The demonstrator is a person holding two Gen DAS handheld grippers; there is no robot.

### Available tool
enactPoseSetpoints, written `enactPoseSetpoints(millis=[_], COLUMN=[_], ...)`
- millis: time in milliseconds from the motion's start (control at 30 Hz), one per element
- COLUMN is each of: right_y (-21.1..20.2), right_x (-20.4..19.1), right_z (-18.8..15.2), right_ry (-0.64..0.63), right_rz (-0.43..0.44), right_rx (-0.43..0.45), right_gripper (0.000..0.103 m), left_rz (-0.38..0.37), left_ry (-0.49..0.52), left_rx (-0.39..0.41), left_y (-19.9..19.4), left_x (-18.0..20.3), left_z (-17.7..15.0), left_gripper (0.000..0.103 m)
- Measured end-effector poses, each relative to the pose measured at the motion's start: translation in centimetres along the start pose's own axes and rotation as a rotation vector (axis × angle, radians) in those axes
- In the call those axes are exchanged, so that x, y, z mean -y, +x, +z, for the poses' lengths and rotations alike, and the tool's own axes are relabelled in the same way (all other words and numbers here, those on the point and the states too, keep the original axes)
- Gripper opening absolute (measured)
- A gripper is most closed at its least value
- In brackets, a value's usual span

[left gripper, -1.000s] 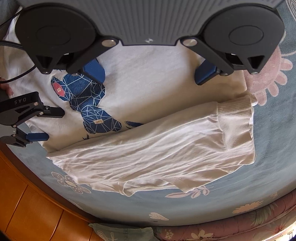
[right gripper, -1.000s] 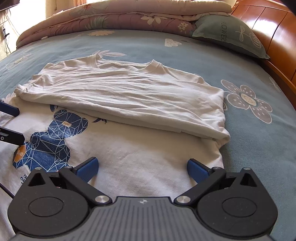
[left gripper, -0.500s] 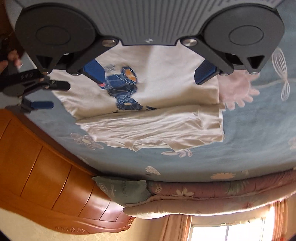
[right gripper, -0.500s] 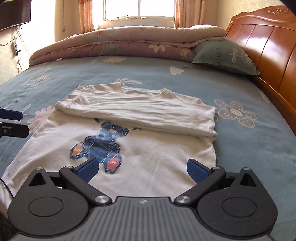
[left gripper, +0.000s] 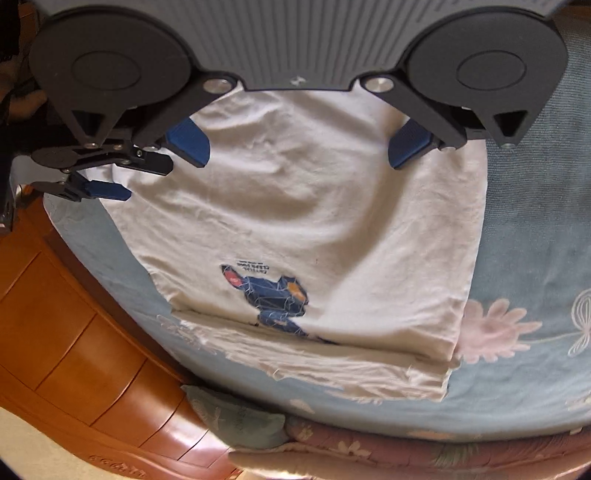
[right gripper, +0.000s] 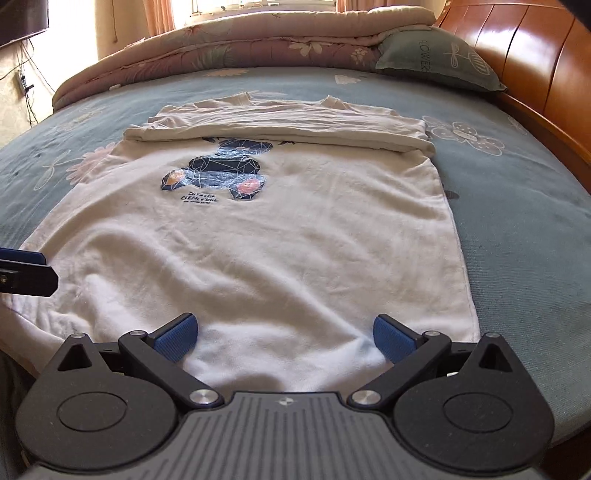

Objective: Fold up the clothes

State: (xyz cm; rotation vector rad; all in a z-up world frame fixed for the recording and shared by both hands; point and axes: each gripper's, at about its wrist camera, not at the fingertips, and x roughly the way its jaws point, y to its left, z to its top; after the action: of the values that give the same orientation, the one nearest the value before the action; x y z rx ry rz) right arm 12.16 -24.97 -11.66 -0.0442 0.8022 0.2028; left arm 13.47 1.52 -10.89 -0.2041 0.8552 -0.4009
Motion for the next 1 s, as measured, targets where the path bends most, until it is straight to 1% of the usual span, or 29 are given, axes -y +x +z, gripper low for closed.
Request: enactPoseSetpoints(millis=[67,167,267,367,467,567,600,633,667,700,733,767,833,900,933,1000], right_y=[-0.1,0.0,0.0,0.1,0.1,0.2,0.2,0.2,0.2,0.2,0.2,0.2,0.2,0.3,0.3,0.4], right_x=[0.0,0.0,0.0,0.0,-0.1,-0.1,-0.1,-0.1,-0.1,-0.1,-0.1,-0.1,-0.1,-0.1,-0.2,-0.3], right_z=[-0.3,-0.4,-0.4,-0.2,-0.1,-0.1,-0.1,-0.1,0.0,0.0,0.0,0.1,0.2,0.2,0.2,0.3], right_ry=[-0.001,-0.003,-0.001,-0.001,-0.001,0.000,-0.001,-0.002,-0.003,-0.003,-0.004,-0.005,-0.005,-0.005,-0.004,-0.003], right_rz=[-0.002,-0.007,-0.011,-0.012,-0.014,-0.014,-0.012,-0.010,-0.008,-0.006,-0.004,-0.002,-0.003,-0.004,-0.006,-0.009], right_rx=[0.022,0.033,0.038,0.030,0.018,0.019,0.018,0.016,0.013,0.009,0.006,0.003,-0.003,-0.007,-0.007,-0.008], right_gripper=[0.103,0.103,0.103,0.103,0.103,0.103,0.103,0.103,0.103,0.103,0.103,0.103,0.103,0.103,0.103,0.103], left_rz=[0.007,0.009,0.037,0.039,0.044,0.085,0.101,0.143,0.202,0.229,0.238,0.225,0.160,0.091,0.055,0.019], left_ry=[-0.017,-0.062,-0.027,-0.051,-0.086,-0.153,-0.145,-0.134,-0.130,-0.139,-0.168,-0.216,-0.241,-0.196,-0.180,-0.167], left_rx=[-0.012,-0.018,0.014,0.028,0.037,0.011,0.040,0.042,0.027,0.026,0.020,0.012,0.040,0.059,0.047,0.013], left_y=[-0.5,-1.2,-1.3,-0.2,1.8,4.2,4.4,4.6,4.9,5.1,5.2,5.1,4.3,3.8,4.1,5.3], left_x=[0.1,0.0,0.2,-0.6,-1.8,-3.8,-4.3,-4.6,-5.1,-5.7,-6.6,-7.5,-7.6,-6.3,-5.7,-5.0], left_z=[-0.3,0.5,2.2,4.8,6.5,7.2,7.4,7.8,8.6,9.3,10.1,10.8,11.6,12.0,12.0,11.8], left_gripper=[0.102,0.102,0.102,0.102,0.102,0.102,0.102,0.102,0.102,0.102,0.102,0.102,0.102,0.102,0.102,0.102])
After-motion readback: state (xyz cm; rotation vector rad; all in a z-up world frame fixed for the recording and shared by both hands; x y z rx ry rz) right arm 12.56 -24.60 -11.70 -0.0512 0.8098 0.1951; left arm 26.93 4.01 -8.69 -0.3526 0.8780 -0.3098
